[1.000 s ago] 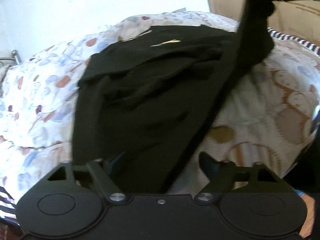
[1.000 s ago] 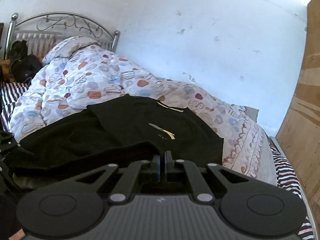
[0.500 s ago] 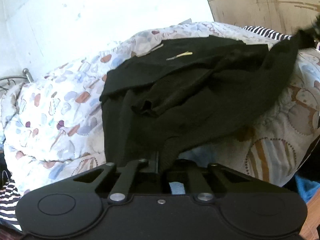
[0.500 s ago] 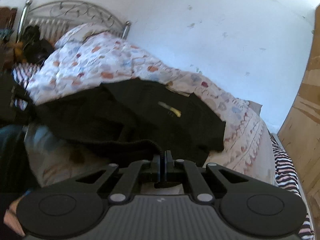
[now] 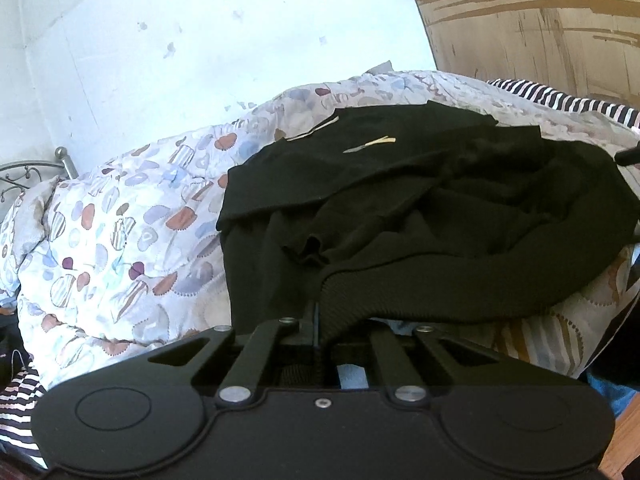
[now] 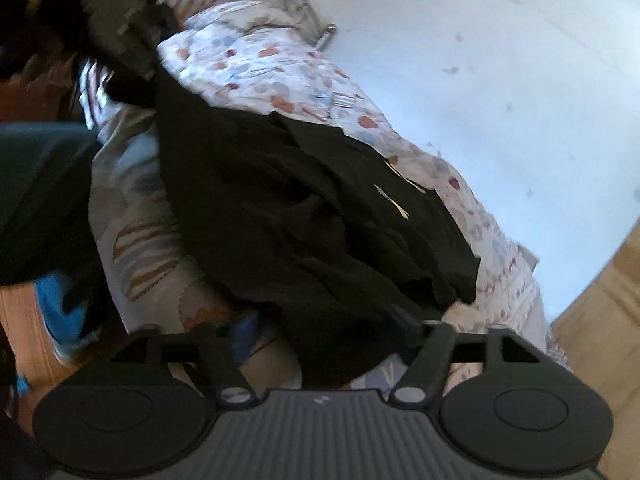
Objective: Fold small clothes
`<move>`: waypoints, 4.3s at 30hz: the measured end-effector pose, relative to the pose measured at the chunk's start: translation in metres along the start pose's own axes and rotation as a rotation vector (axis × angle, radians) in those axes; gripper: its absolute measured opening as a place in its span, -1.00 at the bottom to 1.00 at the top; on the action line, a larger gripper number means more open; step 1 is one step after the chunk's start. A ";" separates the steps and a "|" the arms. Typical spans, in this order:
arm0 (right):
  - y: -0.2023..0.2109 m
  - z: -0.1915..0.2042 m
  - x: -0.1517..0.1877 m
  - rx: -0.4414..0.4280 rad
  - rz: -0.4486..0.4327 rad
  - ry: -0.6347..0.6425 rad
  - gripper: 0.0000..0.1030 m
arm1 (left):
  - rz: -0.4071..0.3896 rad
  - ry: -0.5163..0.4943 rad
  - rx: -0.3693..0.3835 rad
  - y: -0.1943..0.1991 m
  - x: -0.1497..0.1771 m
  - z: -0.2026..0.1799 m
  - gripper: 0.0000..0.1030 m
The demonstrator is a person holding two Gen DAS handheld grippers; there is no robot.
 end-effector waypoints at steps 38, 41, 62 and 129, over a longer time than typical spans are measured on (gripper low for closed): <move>0.151 -0.006 -0.021 0.188 0.066 -0.264 -0.92 | -0.048 -0.012 0.127 0.139 0.041 -0.028 -0.94; 0.145 -0.011 -0.026 0.190 0.051 -0.263 -0.93 | -0.044 -0.002 0.103 0.135 0.037 -0.024 -0.93; -0.094 -0.188 -0.110 0.215 -0.065 -0.314 -0.92 | -0.079 -0.047 0.080 -0.049 -0.176 0.094 -0.92; -0.214 -0.253 0.047 0.189 0.315 -0.812 1.00 | 0.160 0.425 -0.062 -0.347 -0.158 0.244 0.98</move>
Point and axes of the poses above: each gripper's, at about its wrist camera, not at the fingertips, and y roughly against the way its jaws point, z to its left, x to its underside, the point moved 3 cm from there along -y, roughly the way its jaws point, and after that the axes turned 7 degrees about x, right-handed, at the moved point
